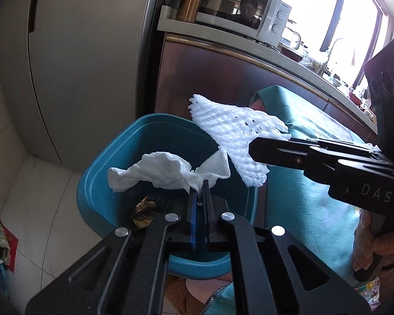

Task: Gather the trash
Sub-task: 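Carry tissue and foam net to the teal bin and release both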

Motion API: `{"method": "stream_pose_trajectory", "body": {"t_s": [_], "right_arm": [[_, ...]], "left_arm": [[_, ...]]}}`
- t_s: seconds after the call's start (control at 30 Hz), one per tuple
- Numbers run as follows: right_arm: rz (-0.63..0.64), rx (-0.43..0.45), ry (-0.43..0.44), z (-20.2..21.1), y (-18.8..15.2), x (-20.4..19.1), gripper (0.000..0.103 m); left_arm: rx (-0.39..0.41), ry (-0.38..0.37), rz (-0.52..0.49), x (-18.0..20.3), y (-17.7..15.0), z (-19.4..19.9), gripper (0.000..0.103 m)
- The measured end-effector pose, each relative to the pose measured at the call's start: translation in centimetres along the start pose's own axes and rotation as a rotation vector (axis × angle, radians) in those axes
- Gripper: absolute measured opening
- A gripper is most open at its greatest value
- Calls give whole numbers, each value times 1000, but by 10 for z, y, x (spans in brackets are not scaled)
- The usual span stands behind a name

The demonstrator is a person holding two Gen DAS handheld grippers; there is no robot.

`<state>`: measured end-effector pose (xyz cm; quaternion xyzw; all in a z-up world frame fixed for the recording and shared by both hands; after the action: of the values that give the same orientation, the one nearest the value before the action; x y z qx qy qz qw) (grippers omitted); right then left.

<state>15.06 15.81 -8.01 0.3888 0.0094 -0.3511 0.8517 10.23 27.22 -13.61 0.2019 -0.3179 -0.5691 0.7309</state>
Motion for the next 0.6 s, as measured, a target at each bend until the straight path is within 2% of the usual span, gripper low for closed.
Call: {"method": "stream_pose_trajectory", "body": {"t_s": [0.3, 0.43, 0.6], "right_arm": [[-54, -102, -15, -28, 2, 9, 14], [-87, -84, -15, -23, -2, 16, 19], [-82, -58, -21, -13, -9, 15, 20]], "left_arm": [[-41, 15, 19, -6, -3, -20, 5], [-50, 24, 26, -6, -5, -27, 5], [-37, 28, 23, -5, -6, -25, 7]]}}
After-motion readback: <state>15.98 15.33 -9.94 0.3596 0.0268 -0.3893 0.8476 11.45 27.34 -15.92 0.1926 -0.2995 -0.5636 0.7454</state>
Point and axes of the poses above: each gripper's, at about its wrist camera, not at the fingertips, and z roughly against the way its jaws point, x to its right, y to its top, the point moved 5 cm from there along -z, roughly the way its jaws point, and after that the axes turned 3 degrees about -x, right-handed, at the moved point
